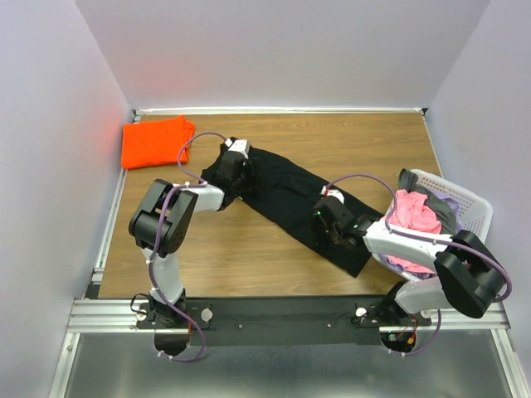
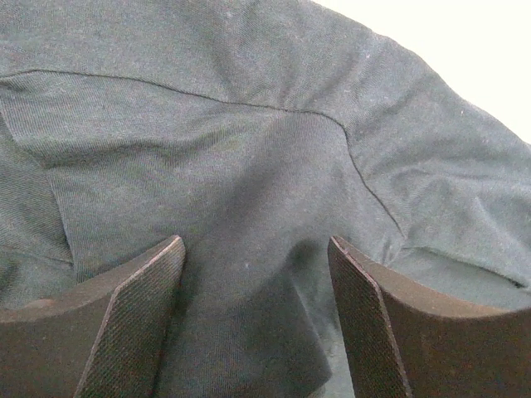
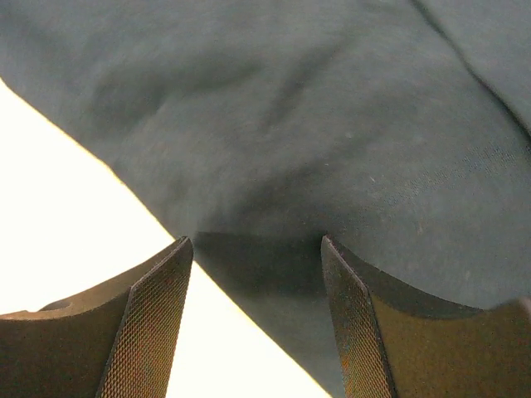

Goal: Fold and stack the t-shirts
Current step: Fold the tshirt

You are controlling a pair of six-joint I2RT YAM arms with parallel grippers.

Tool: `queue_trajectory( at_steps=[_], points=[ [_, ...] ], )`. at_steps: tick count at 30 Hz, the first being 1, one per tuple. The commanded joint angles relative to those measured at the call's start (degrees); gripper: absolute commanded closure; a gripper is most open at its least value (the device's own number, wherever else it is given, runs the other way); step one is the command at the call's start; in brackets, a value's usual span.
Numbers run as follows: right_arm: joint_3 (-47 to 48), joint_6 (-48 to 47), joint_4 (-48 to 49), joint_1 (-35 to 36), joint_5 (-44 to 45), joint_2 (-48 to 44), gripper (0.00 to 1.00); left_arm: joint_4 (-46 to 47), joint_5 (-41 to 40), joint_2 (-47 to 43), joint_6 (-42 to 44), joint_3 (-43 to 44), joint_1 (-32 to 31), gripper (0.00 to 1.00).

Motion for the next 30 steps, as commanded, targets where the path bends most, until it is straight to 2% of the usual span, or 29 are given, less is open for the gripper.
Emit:
queue_trajectory(
  at_steps=[1,12,30],
  points=[
    [-1.2,-0.73,4.32,0.65,-10.38,2.42,0.3,-1.68,2.51,3.04,0.16,1.48,-0.36,0.22],
    [0.64,-1.61,9.77,3.9,-19.35,8.84,0.31,-4.75,2.52,5.5,4.55,7.28,-0.36,0.22],
    [7.4,-3.01,13.55,10.49,-24.28,17.62,0.32,-10.29,5.32,10.16,8.33,18.62,-0.36,0.22]
  ],
)
